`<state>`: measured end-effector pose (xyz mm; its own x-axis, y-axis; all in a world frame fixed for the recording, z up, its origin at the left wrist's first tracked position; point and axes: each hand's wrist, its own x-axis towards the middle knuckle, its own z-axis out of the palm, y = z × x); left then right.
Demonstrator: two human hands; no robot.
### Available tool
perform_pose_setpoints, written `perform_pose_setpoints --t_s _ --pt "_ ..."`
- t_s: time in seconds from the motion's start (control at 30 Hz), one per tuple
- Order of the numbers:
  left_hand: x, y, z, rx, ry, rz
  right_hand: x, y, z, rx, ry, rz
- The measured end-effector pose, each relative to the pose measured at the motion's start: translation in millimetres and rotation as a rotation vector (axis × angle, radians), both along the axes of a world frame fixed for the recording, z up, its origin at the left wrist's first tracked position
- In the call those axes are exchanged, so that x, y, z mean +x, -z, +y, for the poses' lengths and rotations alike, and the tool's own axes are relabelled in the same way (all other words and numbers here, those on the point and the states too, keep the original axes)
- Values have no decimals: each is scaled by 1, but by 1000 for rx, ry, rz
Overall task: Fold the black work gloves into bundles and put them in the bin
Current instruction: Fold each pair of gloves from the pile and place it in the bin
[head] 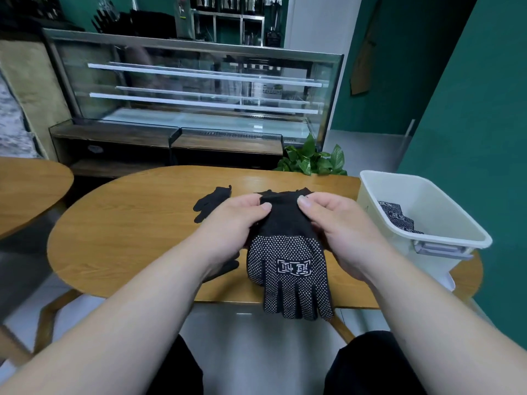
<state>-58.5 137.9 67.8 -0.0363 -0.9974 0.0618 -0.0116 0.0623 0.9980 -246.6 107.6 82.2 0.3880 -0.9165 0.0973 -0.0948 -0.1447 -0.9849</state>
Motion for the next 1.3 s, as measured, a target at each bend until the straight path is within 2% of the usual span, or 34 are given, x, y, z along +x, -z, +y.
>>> perform_pose_setpoints --t_s 0.3,0.4,0.57,0.67,0.87,1.0,1.13,1.2,1.27,1.3 --pt "-11 -4 -7 -71 -69 -136 8 6 -2 -46 192 -54" --pt "-9 -6 -7 -86 -49 -175 6 3 -1 4 145 -121" --pt "-4 -7 -6 -42 25 -235 2 7 -5 34 65 -122" --pt "-4 1 -12 -31 22 -272 2 13 -10 55 38 -79" --pt "2 17 -26 -9 31 -171 0 27 -25 88 54 -7" --pt "3 19 -34 -2 39 -198 0 28 -33 87 -8 54" --pt "8 6 -48 -43 -36 -318 5 14 -47 -26 30 142" --pt "7 -5 -52 -114 -95 -336 5 8 -53 -203 103 184" --pt "7 -17 -49 -107 -53 -312 3 5 -51 -316 103 219" --pt "9 -20 -47 -60 18 -291 0 4 -50 -294 52 198"
